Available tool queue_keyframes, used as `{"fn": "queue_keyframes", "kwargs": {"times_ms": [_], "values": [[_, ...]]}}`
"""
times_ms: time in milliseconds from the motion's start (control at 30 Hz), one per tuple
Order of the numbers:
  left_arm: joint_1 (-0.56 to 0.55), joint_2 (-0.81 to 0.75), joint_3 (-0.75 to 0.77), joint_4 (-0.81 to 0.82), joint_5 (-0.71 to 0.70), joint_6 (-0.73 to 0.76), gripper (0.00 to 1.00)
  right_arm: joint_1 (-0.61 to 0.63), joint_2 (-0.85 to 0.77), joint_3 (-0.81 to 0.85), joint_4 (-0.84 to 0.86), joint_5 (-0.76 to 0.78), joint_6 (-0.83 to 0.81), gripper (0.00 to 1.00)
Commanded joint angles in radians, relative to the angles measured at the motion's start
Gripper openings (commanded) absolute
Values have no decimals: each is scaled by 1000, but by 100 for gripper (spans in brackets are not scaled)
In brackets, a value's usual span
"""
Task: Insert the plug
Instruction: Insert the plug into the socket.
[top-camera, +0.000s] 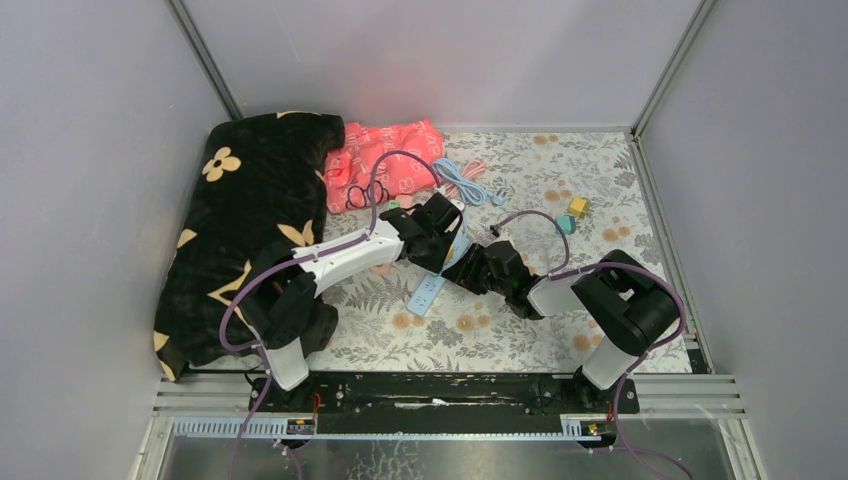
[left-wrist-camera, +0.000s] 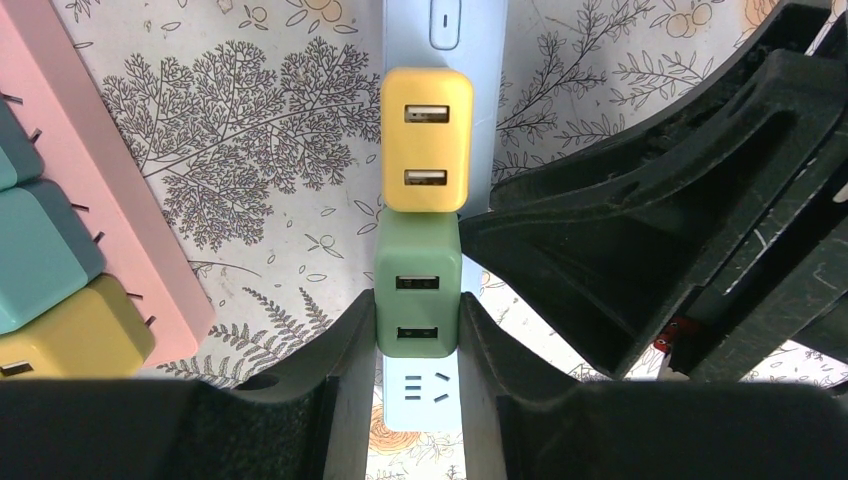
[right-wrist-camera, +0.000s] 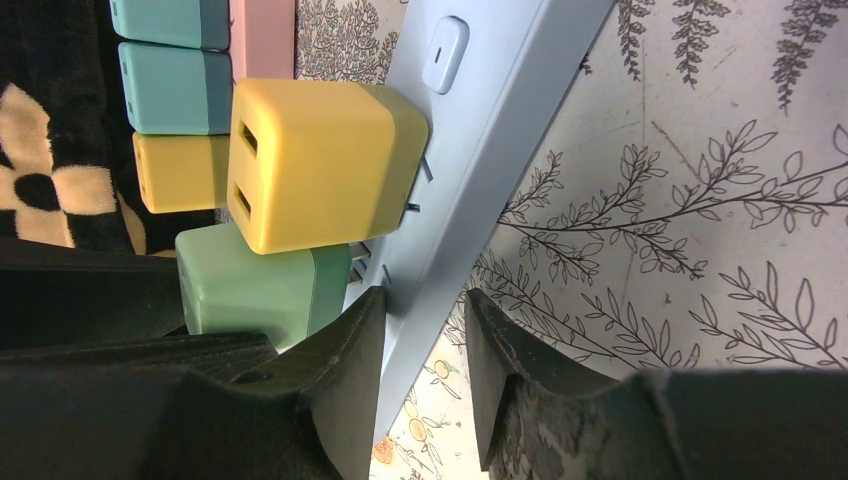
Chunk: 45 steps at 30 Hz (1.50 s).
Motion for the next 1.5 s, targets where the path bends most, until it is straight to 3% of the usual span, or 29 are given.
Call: {"fn": "queue_keyframes", "kwargs": {"times_ms": [0, 1033, 1467], "values": [[-18, 30, 20, -19, 28, 4, 0, -4, 22, -3, -29, -12, -7, 41], [-29, 101, -27, 14, 30, -1, 0, -6, 2, -21, -53, 31, -18, 41], [-29, 124, -52, 22, 10, -7, 0, -12, 0, -52, -28, 33, 18, 30]]}}
